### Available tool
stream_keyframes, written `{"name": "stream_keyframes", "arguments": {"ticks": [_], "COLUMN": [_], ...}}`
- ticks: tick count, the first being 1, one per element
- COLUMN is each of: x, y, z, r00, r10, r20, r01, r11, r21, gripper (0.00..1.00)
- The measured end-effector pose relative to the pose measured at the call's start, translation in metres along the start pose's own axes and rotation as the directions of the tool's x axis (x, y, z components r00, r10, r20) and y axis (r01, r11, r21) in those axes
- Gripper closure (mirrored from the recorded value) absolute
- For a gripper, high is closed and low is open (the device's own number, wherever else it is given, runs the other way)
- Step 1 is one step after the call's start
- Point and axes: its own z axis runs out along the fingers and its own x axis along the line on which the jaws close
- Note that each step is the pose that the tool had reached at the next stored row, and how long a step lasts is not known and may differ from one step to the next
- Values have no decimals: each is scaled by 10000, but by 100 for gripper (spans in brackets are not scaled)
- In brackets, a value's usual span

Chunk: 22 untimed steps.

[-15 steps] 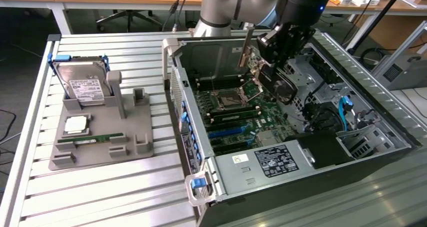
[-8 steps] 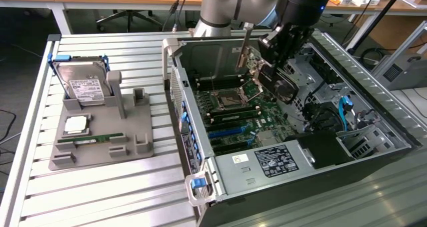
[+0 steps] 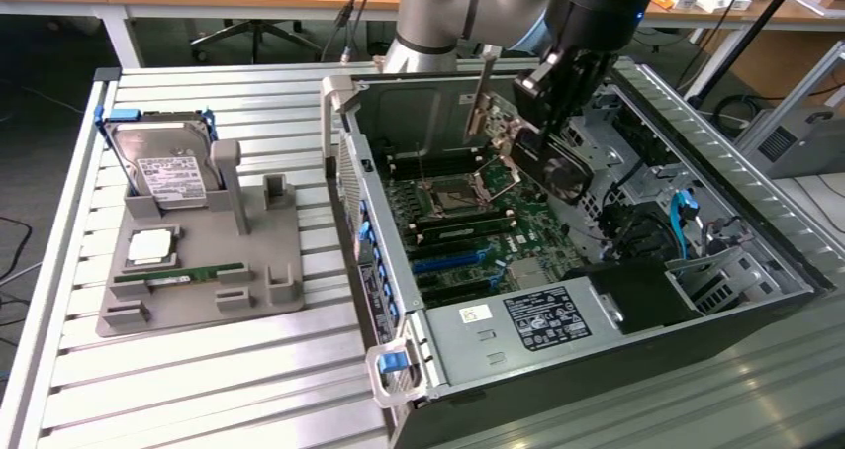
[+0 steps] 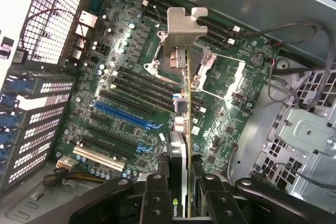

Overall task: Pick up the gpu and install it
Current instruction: 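Insert the gpu into the slot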

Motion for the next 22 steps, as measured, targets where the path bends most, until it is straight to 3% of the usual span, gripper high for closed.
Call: {"name": "stream_keyframes", "arguments": {"ticks": [11,22], "x": [0,1], "y": [0,-1], "z": [3,5], "r00": [9952,9819], "r10": [-977,-1891], "r20": [34,68], "r01": [977,1891], "r11": [9952,9819], "r21": [-21,-38], "gripper": [73,73]}}
